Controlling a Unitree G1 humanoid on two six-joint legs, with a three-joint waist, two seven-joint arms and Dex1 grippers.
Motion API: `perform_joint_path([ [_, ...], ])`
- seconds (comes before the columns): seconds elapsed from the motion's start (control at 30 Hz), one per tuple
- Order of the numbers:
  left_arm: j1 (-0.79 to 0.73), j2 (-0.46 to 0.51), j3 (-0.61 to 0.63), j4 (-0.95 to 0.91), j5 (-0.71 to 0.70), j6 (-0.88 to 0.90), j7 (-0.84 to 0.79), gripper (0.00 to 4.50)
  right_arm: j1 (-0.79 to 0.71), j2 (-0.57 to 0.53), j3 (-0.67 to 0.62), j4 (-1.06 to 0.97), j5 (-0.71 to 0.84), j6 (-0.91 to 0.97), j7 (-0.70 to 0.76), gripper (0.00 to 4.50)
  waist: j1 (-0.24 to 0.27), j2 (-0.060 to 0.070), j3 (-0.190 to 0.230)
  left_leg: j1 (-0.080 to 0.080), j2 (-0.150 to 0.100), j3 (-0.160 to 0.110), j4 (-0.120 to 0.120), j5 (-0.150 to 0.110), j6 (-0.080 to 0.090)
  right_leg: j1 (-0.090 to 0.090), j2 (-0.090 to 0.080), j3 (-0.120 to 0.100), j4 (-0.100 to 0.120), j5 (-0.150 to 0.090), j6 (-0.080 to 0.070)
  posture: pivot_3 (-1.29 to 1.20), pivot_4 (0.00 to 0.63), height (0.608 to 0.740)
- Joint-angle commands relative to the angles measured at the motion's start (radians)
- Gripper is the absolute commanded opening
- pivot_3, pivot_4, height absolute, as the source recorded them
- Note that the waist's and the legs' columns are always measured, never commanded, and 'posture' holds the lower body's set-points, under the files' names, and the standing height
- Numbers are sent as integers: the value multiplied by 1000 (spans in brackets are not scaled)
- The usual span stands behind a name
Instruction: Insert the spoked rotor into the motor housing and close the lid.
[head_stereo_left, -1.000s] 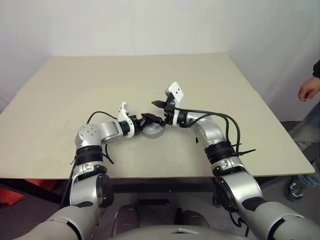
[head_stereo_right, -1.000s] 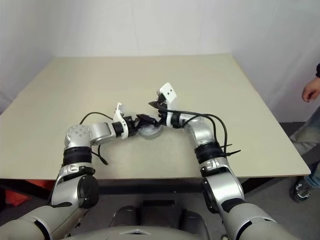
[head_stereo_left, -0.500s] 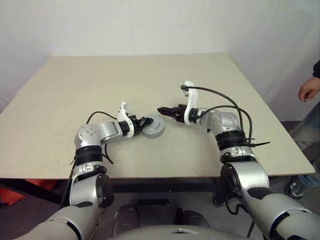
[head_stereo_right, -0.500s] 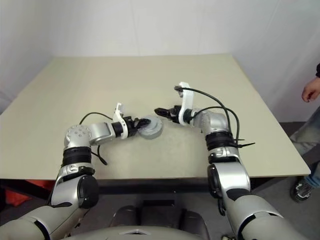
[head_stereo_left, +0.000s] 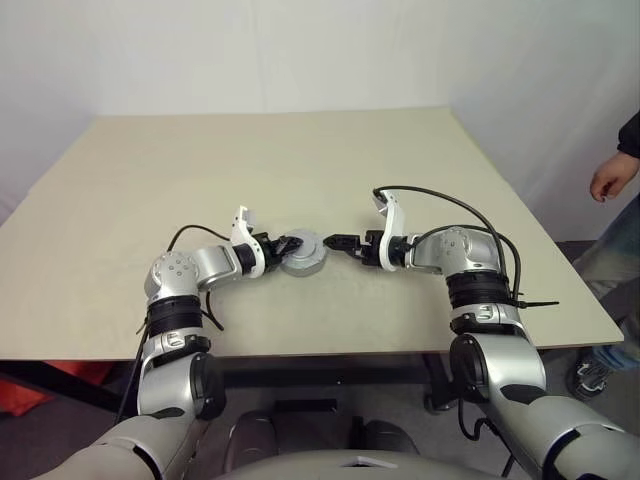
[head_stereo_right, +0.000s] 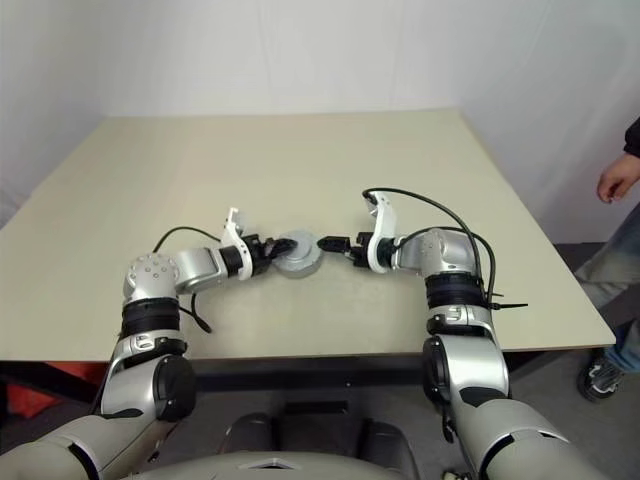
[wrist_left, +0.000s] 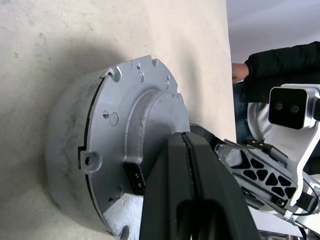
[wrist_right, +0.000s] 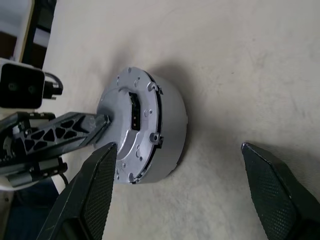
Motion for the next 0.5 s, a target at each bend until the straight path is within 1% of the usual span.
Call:
perform_joint_path([
  [0.03,28,15,-8,0,33,16,38,0,-11,35,-23,90,2,-11,-53,4483,-1,0,-1,2,0,0,-1,0,0,1,0,0,0,0,0,0,0,740],
  [0.17,36,18,-7,-11,29,19,43,0,-31,61,-41,128,18,-4,-63,4483,-2,-1,-1,10,0,1,-4,1,-1,4,1,0,0,-1,1,0,0,740],
  [0.5,40,16,-9,-26,34,17,50,0,-47,107,0,108,44,37,1,4483,-5,-3,-4,9,0,1,-8,1,-2,0,2,0,0,0,1,0,0,740],
])
